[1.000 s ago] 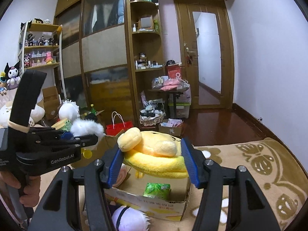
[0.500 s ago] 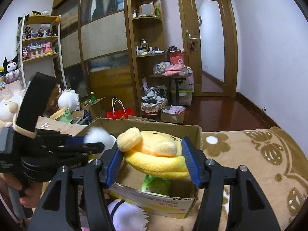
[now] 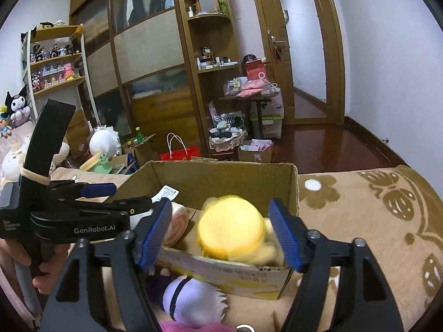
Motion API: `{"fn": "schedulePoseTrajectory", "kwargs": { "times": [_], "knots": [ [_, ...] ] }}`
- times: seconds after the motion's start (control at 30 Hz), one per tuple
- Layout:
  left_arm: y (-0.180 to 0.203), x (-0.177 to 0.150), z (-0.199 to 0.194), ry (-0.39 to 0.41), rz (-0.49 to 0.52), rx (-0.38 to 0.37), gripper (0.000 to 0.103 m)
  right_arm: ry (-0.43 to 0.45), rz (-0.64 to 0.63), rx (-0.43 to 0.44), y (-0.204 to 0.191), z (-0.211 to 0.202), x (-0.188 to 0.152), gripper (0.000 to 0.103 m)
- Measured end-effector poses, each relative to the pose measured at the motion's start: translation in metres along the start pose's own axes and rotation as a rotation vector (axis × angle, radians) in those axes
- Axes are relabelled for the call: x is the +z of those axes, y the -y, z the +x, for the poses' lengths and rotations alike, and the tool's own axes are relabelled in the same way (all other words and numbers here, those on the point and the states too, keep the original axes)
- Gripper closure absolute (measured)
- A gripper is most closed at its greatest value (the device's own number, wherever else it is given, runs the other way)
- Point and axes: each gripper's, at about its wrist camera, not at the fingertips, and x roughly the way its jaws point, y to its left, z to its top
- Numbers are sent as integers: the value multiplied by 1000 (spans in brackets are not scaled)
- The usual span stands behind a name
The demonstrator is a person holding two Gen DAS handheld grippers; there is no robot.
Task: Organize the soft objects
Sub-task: 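Open both grippers to drop the two plushes into the box, then withdraw both grippers from the box toward the remaining toys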
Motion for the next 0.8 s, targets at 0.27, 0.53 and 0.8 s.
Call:
{"fn": "schedulePoseTrajectory", "kwargs": {
  "times": [0.27, 0.53, 0.8],
  "knots": [
    [6, -9, -19, 4, 5, 19, 10, 11, 6, -16, -2, -23, -1, 0],
    [10, -23, -46, 16, 3, 4, 9, 22, 6, -23, -11, -53, 0, 0],
    [1, -42, -74, 0, -34, -3, 9, 41, 18, -38, -20, -82, -7, 0]
  ]
}}
